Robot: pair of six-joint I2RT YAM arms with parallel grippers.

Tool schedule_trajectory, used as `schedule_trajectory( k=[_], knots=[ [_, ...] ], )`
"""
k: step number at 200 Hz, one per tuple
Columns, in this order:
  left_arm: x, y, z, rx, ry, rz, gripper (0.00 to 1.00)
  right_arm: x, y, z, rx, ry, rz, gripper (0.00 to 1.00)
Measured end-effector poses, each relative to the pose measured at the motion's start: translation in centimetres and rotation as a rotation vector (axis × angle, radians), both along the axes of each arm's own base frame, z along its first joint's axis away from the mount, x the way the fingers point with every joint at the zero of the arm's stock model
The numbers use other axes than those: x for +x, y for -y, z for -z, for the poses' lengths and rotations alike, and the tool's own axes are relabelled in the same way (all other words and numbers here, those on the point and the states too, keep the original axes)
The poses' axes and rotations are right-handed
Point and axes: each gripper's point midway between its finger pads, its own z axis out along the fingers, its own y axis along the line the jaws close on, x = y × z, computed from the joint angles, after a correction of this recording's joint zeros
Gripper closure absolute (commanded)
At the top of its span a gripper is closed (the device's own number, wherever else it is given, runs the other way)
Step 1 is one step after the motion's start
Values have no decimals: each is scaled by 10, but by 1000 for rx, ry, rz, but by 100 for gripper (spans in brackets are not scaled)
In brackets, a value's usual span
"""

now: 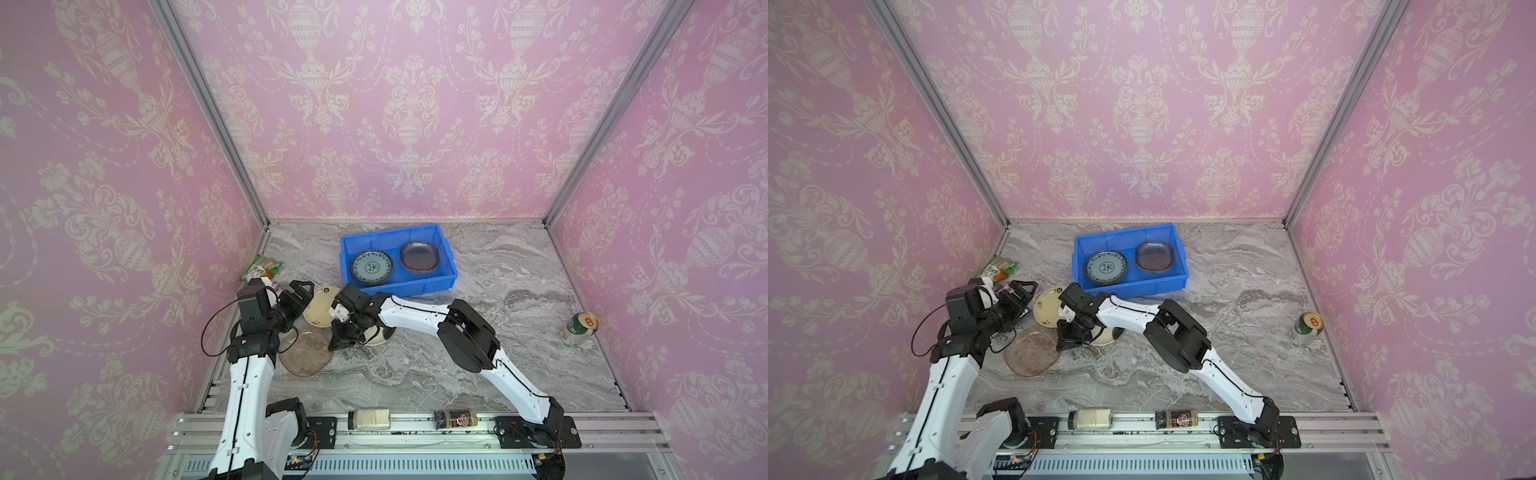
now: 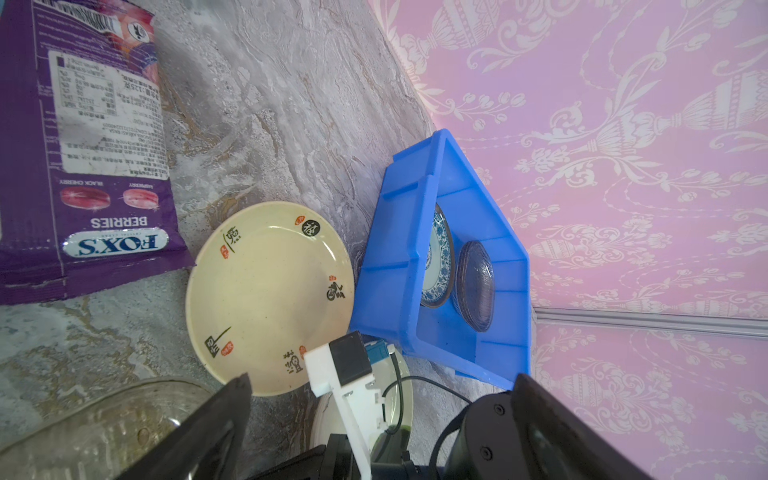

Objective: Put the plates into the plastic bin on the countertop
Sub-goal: 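Close the right gripper on the rim of the pinkish ribbed glass plate, then lift the pinkish glass plate with the right gripper toward the bin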

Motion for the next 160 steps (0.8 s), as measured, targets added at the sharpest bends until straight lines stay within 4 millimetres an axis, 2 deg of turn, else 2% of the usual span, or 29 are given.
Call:
schedule_trajectory(
  k=[48, 90, 126, 160],
  knots=[
    [1, 1, -3, -1, 8, 5, 1, 2, 0, 1, -1, 11, 6, 100],
    [8, 2, -30, 6, 70, 21, 1, -4, 16, -5, -24, 17, 17, 100],
    [20, 5, -60, 22, 136, 44, 1, -5, 48, -34, -29, 70, 37, 100],
    [39, 35, -79, 49, 167, 149, 1, 15, 97, -65, -35, 131, 113, 100]
  ],
)
